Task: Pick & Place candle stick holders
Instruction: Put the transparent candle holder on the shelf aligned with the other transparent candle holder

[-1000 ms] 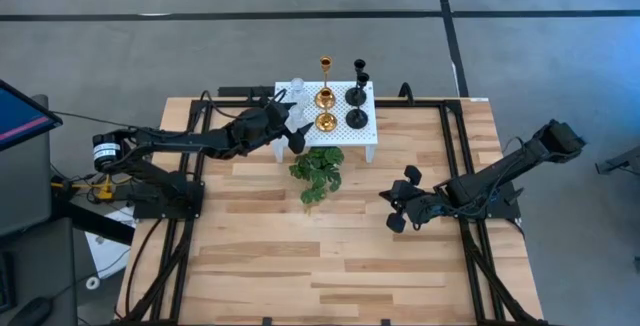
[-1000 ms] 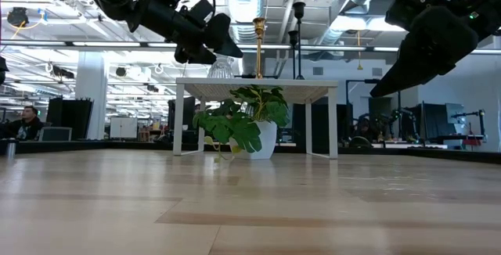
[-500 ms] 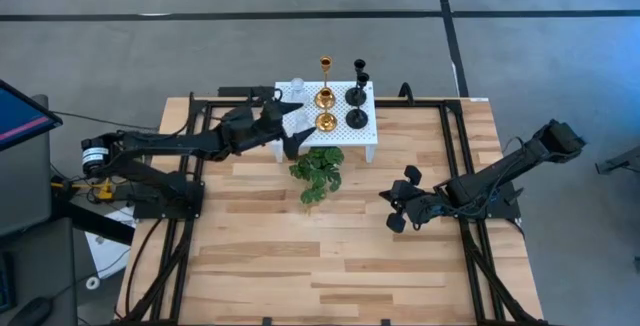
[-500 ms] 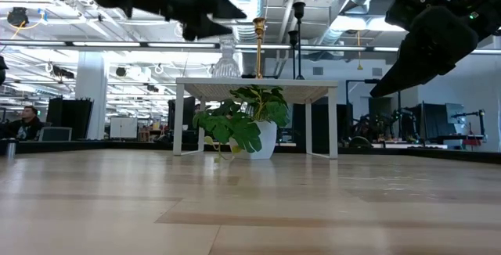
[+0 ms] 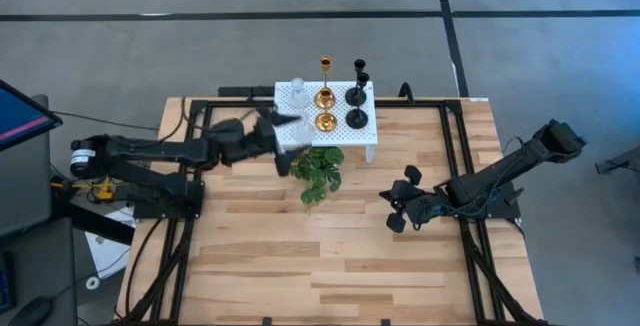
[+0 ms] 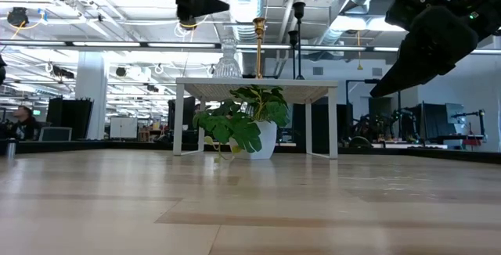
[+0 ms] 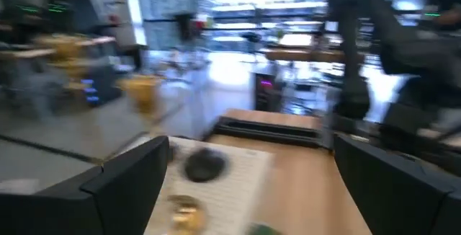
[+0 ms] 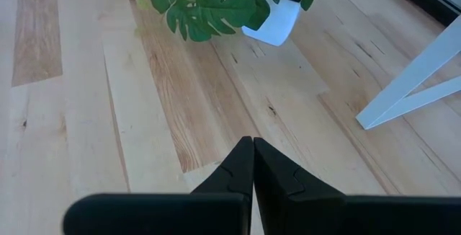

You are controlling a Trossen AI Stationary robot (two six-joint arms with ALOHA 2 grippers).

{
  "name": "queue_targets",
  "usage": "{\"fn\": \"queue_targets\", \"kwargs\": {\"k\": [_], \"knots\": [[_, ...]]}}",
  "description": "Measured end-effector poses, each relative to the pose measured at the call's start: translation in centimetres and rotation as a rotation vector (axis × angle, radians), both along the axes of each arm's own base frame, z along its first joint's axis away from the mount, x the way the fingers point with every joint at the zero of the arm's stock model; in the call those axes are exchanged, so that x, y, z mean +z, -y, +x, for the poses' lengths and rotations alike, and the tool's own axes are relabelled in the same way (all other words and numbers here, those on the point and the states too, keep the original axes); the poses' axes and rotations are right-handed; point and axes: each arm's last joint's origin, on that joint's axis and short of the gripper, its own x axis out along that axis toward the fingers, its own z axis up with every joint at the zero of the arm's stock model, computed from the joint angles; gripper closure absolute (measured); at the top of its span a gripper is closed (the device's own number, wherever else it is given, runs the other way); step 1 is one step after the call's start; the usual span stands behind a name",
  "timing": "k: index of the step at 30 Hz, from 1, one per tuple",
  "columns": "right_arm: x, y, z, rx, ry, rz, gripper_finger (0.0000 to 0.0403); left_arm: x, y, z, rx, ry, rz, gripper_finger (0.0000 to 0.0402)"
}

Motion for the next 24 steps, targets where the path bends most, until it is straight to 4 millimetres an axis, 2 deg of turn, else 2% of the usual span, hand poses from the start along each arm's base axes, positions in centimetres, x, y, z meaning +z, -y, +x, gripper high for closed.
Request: {"fn": "queue_targets", "kwargs": {"k": [5,11,16,24], "knots": [[0.0,0.0,0.0,0.000,0.000,0.000,0.0403,-1.9,1.6,2.2,-0.107,-0.082,-0.023,0.0010],[0.0,0.0,0.0,0.000,0.001,0.001,0.0403,-4.3,1.5,4.7,-0.058,-0.149,-0.035,0.0010],[0.0,0.0,0.0,0.001,-0.001,0.000,0.0403,-5.0,1.4,5.2,-0.049,-0.176,-0.039,0.0010],[0.0,0.0,0.0,0.002,-0.002,0.000,0.0403,-4.6,1.5,5.1,-0.070,-0.149,-0.038,0.0010]]}}
